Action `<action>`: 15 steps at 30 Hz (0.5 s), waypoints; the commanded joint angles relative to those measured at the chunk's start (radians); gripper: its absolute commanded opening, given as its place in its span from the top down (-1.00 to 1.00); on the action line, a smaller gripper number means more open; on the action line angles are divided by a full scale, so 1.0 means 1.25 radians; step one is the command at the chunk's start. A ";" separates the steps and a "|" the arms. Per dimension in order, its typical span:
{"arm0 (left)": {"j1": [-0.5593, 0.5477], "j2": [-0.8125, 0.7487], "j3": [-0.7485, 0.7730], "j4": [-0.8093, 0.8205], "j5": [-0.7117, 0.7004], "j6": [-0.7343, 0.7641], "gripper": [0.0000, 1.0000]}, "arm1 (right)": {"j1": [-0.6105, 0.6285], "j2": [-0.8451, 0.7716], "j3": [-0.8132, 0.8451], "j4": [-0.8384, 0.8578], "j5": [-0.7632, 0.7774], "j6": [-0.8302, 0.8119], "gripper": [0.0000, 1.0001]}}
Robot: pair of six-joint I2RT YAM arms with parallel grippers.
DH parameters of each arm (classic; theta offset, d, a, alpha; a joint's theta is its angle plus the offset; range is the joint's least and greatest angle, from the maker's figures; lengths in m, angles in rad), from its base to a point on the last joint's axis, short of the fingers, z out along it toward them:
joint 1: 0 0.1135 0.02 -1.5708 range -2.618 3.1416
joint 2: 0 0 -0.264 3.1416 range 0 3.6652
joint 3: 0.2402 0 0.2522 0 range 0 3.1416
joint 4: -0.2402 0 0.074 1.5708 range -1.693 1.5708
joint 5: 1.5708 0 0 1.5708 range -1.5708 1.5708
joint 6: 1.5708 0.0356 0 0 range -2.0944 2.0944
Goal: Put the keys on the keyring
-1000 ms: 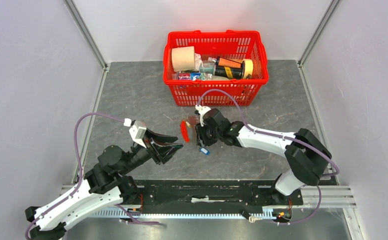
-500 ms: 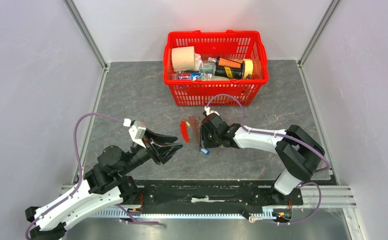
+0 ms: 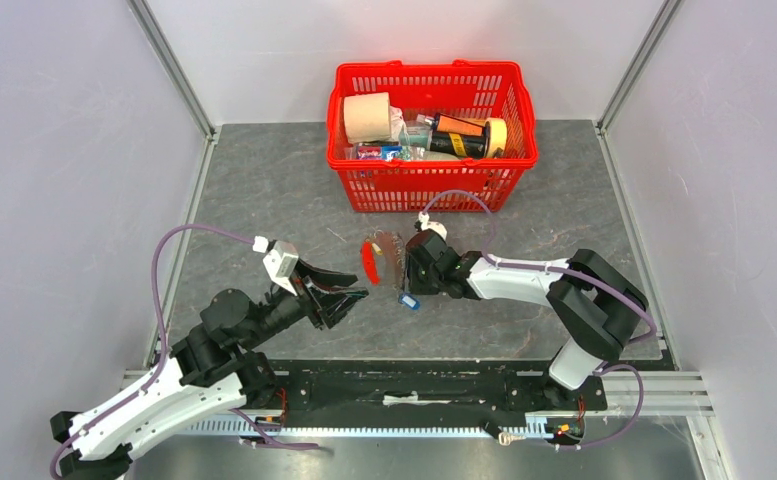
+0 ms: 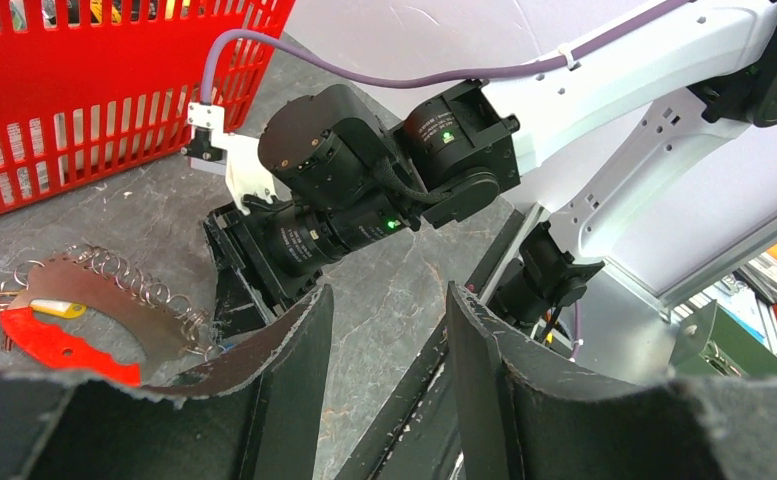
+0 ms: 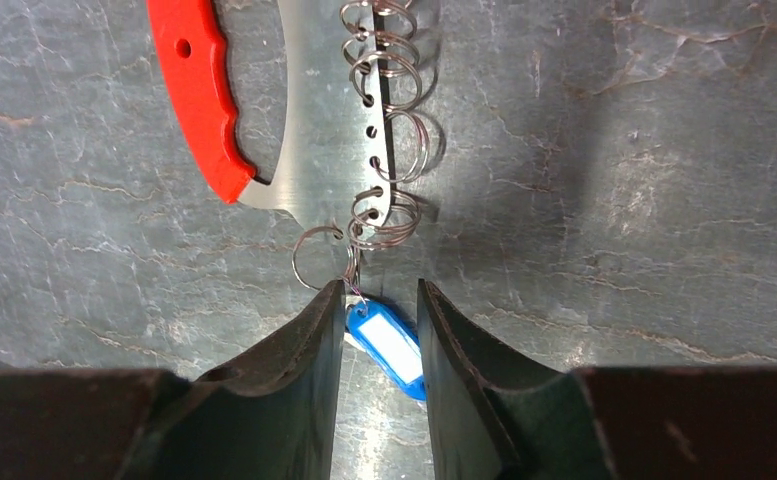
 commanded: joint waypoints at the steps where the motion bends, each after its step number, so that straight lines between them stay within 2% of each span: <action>1: 0.002 0.006 0.002 0.008 -0.011 0.003 -0.05 | -0.002 -0.017 -0.009 0.057 0.038 0.036 0.21; 6: 0.002 0.009 0.003 0.006 -0.009 0.003 -0.05 | -0.002 -0.009 -0.012 0.081 0.022 0.049 0.23; 15: 0.002 0.009 0.004 0.003 -0.013 0.006 -0.06 | -0.003 0.017 -0.015 0.100 -0.005 0.058 0.48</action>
